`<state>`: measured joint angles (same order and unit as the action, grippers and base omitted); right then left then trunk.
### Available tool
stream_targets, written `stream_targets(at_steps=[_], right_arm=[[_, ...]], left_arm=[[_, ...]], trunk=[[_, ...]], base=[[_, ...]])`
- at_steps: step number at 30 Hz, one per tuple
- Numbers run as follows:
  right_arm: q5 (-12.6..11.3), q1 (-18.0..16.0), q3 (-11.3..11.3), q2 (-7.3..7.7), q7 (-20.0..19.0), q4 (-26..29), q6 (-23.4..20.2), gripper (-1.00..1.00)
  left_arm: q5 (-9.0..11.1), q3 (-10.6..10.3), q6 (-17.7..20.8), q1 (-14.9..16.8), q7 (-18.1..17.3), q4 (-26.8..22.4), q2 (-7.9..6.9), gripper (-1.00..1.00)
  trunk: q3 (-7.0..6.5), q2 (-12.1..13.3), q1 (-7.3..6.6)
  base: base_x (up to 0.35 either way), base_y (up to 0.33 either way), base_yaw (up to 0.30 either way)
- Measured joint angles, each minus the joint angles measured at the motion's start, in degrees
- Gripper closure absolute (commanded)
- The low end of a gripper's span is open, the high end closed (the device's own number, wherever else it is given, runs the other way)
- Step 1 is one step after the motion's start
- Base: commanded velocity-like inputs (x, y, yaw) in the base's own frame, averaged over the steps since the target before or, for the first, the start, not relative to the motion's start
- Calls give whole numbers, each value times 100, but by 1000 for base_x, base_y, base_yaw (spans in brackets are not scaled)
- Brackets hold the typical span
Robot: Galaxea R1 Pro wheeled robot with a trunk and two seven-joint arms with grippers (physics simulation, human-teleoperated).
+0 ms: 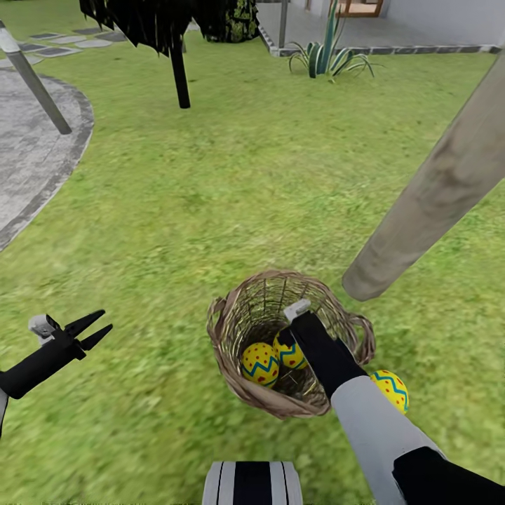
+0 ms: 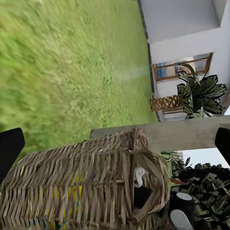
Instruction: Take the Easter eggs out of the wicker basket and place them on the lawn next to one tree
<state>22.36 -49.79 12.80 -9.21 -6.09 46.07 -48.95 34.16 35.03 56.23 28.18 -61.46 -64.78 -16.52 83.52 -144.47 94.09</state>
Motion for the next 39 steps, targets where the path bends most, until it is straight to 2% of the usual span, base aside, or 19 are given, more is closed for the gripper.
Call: stream_targets(at_steps=[3, 6, 10, 15, 23, 25, 30, 33, 39], right_arm=[[-20, -186, -1, -2, 1, -283, -36, -100], [-34, -562, -22, -7, 4, -920, -40, -100], [-38, -774, -33, -20, 9, -1232, -35, -100], [-41, -840, -40, -21, 35, -1263, -27, -100], [-14, -837, -42, -22, 19, -1162, 28, -100], [-14, -836, -38, -18, -8, -1156, 33, -100], [-18, -836, -35, -7, -59, -1158, 46, -100], [-20, -832, -34, 6, -306, -1163, 51, -100], [-14, -835, -40, 21, -585, -1154, 55, -100]], left_arm=[[0, 0, 0, 0, 0, 0, 0, -100], [0, 0, 0, 1, 0, 0, 0, -100], [0, 0, 0, 0, 0, 0, 0, -100], [0, 0, 0, 0, 0, 0, 0, -100], [2, 0, 1, 0, 0, 0, 16, -100], [-5, -2, 1, 0, 0, 0, 109, -100], [-6, -7, 1, 0, 1, 0, 155, -100], [-9, -9, -1, 0, 3, -3, 158, -100], [-6, -7, 1, 0, 0, 0, 158, -100]], trunk=[[67, -4, 8], [133, -8, 16], [222, -13, 26], [333, -20, 39], [333, -20, 38], [333, -20, 38], [333, -20, 38], [399, -24, 46], [400, -24, 46]], base=[[0, 0, 0], [0, 0, 0], [0, 0, 0], [0, 0, 0], [0, 0, 0], [0, 0, 0], [0, 0, 0], [0, 0, 0], [0, 0, 0]])
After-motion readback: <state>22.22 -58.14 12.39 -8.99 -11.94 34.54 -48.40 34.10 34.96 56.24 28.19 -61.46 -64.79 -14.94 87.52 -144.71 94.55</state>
